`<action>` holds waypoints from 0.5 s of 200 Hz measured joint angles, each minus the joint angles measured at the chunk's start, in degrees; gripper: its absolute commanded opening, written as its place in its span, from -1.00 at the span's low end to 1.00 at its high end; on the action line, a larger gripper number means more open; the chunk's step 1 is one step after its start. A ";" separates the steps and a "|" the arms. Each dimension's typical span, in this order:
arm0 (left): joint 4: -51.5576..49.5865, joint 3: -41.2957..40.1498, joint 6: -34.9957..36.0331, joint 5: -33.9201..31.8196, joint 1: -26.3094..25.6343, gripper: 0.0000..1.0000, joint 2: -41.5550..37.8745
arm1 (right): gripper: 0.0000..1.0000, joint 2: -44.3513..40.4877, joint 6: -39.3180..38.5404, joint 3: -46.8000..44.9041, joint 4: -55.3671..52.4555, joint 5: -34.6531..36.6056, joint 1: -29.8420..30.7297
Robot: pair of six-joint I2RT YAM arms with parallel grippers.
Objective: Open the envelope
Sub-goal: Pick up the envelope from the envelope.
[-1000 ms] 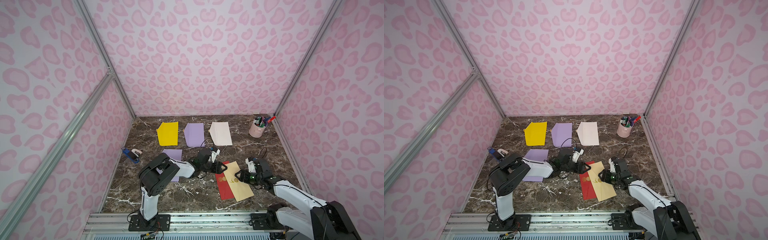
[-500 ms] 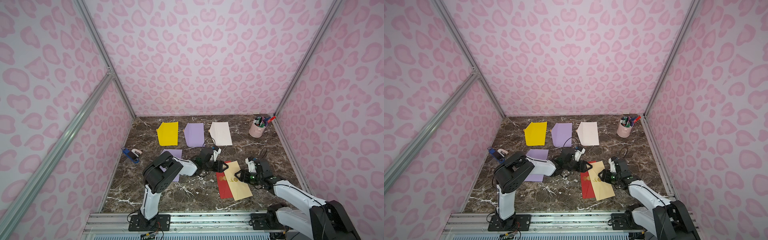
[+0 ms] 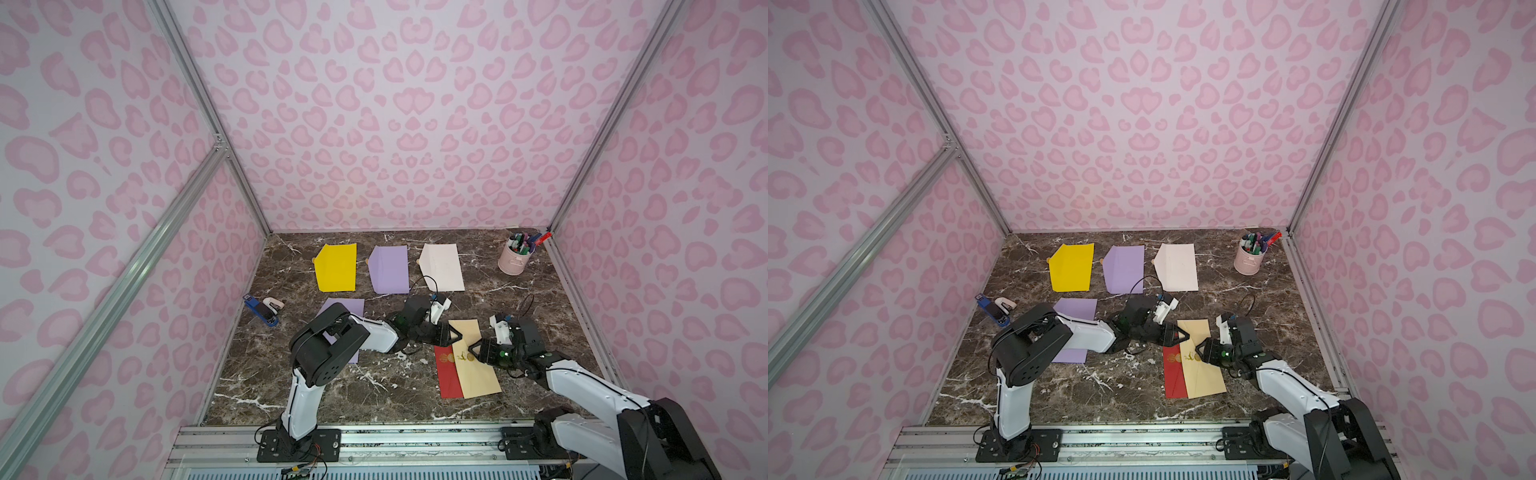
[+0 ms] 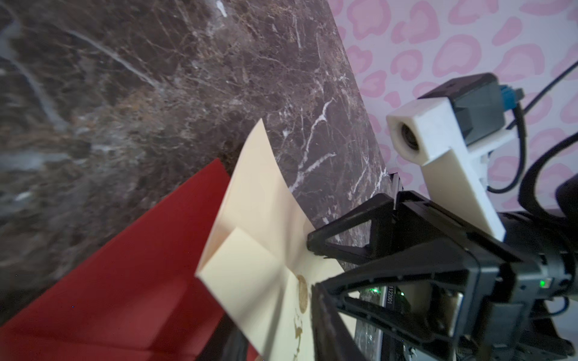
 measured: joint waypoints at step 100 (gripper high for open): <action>1.01 0.76 0.33 1.40 -0.59 -0.91 0.74 | 0.09 -2.01 -0.02 -0.09 -2.14 0.46 0.02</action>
